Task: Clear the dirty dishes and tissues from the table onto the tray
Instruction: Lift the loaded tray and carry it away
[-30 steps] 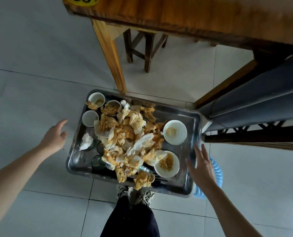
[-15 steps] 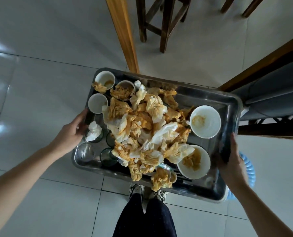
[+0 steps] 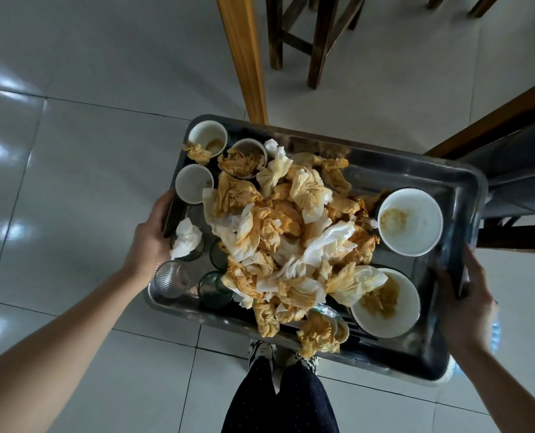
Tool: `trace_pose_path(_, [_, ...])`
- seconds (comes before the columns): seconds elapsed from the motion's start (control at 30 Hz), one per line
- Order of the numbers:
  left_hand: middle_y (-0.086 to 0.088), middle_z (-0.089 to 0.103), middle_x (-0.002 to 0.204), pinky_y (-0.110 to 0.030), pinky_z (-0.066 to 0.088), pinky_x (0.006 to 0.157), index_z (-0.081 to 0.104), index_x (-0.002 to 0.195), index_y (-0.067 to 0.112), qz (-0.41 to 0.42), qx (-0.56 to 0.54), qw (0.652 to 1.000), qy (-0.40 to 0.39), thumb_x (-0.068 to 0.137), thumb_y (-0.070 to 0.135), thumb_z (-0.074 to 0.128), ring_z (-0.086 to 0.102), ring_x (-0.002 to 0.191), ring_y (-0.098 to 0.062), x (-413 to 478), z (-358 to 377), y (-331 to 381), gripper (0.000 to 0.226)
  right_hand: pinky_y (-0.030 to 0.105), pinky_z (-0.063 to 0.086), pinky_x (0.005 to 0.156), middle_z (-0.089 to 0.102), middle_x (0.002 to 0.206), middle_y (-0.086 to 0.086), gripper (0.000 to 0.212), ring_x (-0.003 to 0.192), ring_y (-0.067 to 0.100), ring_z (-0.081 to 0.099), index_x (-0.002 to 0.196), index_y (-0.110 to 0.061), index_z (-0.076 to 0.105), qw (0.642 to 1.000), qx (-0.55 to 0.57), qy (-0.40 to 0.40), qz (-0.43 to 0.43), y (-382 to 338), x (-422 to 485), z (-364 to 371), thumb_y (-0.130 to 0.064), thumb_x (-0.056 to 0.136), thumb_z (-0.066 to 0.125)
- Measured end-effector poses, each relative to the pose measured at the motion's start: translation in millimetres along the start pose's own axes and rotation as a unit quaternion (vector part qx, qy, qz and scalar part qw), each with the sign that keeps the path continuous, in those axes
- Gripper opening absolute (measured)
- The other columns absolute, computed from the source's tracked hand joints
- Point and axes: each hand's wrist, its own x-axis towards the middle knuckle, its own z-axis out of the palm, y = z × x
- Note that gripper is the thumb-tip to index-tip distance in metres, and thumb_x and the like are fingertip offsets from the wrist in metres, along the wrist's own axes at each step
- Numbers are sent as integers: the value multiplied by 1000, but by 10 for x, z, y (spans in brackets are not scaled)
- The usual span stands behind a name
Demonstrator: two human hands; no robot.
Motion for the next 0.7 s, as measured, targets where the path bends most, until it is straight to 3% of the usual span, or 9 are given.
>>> trace_pose_path(0.07, [40, 56, 113, -5, 42, 91, 37, 132, 56, 19, -16, 999, 24, 78, 27, 65, 54, 106, 15, 1, 34, 40, 67, 32, 38, 70, 58, 74, -6, 53, 74, 21, 52, 138, -52, 32, 1000, 9, -3, 4, 9, 7, 4, -37, 93, 55])
trace_pose_path(0.13, [40, 55, 118, -8, 40, 96, 40, 134, 48, 40, -21, 998, 44, 80, 16, 64, 51, 112, 16, 8, 53, 22, 67, 29, 38, 68, 43, 72, -20, 53, 73, 17, 47, 139, -50, 32, 1000, 7, -1, 8, -21, 2, 9, -39, 91, 52])
trace_pose_path(0.27, [39, 52, 123, -12, 39, 101, 43, 141, 26, 62, 7, 997, 52, 79, -9, 68, 50, 118, 11, 34, 0, -52, 76, 15, 31, 61, 48, 84, -9, 55, 75, 14, 46, 140, -46, 34, 1000, 29, 10, -4, -56, -29, -7, -34, 90, 54])
trace_pose_path(0.33, [36, 53, 126, -14, 39, 103, 43, 142, 22, 68, 9, 997, 46, 77, -9, 71, 50, 120, 8, 35, -32, -33, 77, 13, 31, 60, 44, 79, -19, 55, 76, 15, 44, 141, -44, 35, 999, 32, 11, -7, -89, -49, -32, -29, 92, 56])
trace_pose_path(0.43, [8, 56, 134, -31, 41, 106, 45, 142, 18, 44, -15, 999, 28, 76, -4, 75, 53, 125, -13, -21, -102, 56, 75, 7, 34, 56, 35, 68, -23, 58, 63, 3, 38, 141, -39, 38, 999, 31, 13, 3, -140, -94, -138, -16, 92, 59])
trace_pose_path(0.53, [-1, 55, 135, -33, 43, 104, 45, 141, 18, 26, -1, 999, 23, 74, -1, 77, 54, 124, -20, -212, -224, 194, 77, 2, 31, 52, 35, 63, -19, 56, 51, -5, 43, 140, -31, 44, 999, 33, 6, 16, -236, -207, -329, -8, 91, 60])
trace_pose_path(0.7, [-1, 54, 134, -35, 46, 99, 42, 142, 20, 29, 17, 999, 21, 74, -8, 75, 56, 120, -25, -604, -587, 622, 81, 7, 29, 49, 37, 60, -6, 60, 50, 10, 33, 139, -37, 42, 999, 33, 2, 8, -445, -476, -818, -6, 90, 59])
